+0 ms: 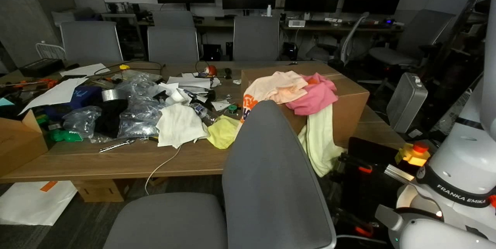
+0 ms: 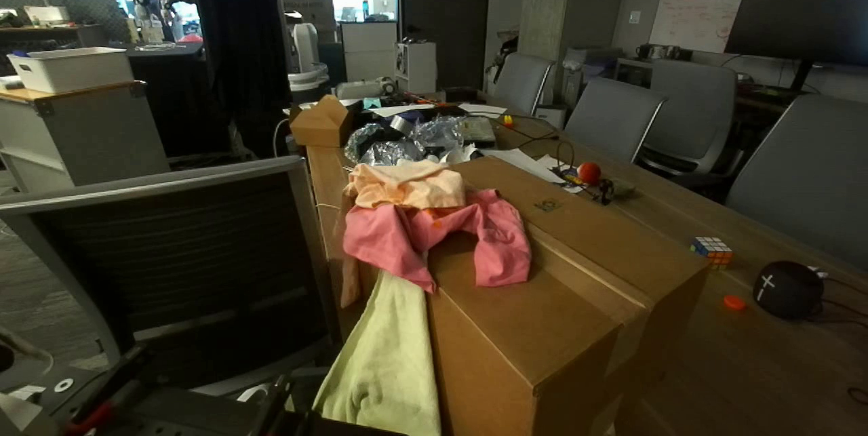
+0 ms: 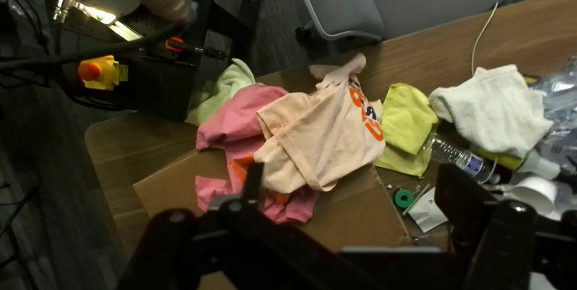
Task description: Pick up the clothes from the headrest of the chair and put them on the box
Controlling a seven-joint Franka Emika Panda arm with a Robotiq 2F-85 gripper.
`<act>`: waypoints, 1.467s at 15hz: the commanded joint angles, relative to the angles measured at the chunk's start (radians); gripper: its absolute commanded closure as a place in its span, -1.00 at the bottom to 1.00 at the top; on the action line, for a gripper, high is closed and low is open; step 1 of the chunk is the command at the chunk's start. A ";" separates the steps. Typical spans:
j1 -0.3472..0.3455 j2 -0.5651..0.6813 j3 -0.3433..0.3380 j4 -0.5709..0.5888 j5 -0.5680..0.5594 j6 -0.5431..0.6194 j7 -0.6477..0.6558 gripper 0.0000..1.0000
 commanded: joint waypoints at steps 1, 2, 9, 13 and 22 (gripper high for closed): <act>-0.008 -0.023 0.034 -0.016 0.047 -0.021 -0.139 -1.00; -0.006 -0.026 0.042 -0.022 0.050 -0.030 -0.181 -1.00; 0.072 -0.152 0.097 -0.237 0.027 -0.038 -0.438 -1.00; 0.106 -0.276 0.135 -0.451 -0.009 -0.017 -0.612 -1.00; 0.132 -0.510 0.168 -0.919 -0.103 0.180 -0.886 -1.00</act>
